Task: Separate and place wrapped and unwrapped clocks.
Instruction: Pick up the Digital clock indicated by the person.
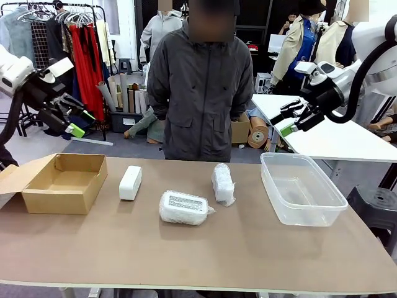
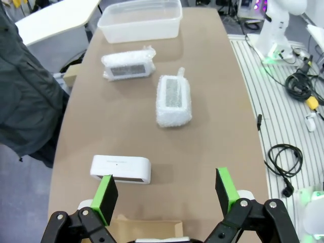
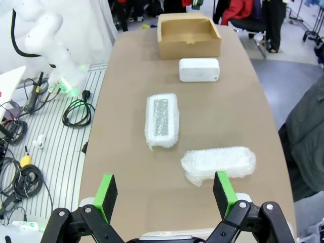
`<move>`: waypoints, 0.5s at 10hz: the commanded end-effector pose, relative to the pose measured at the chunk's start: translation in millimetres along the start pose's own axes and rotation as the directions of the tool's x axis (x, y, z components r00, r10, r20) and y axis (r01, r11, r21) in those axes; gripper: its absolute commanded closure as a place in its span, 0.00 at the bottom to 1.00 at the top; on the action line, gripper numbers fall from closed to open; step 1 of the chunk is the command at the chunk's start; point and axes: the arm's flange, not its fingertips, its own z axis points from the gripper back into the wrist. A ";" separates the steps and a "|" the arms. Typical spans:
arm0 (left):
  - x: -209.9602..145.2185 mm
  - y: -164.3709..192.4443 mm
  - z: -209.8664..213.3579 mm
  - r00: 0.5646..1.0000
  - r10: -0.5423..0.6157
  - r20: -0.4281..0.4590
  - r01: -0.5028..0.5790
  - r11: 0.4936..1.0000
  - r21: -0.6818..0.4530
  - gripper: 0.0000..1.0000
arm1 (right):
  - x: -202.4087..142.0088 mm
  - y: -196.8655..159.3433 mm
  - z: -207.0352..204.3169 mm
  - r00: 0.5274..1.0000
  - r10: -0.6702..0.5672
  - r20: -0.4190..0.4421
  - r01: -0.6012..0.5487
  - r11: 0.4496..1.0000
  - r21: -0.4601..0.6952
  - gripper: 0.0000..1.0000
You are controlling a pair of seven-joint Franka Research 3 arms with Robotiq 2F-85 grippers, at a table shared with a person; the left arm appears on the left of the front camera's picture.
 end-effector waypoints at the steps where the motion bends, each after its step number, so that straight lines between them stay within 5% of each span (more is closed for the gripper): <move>1: 3.4 3.4 1.0 1.000 0.011 -0.021 -0.011 1.000 -0.007 0.00 | 2.2 1.2 1.6 0.999 0.027 0.031 -0.027 0.999 -0.024 0.00; 5: -1.0 11.1 1.3 0.998 0.068 0.016 -0.069 0.997 0.020 0.00 | 8.2 20.0 -5.8 0.991 0.116 -0.067 -0.125 0.979 -0.160 0.00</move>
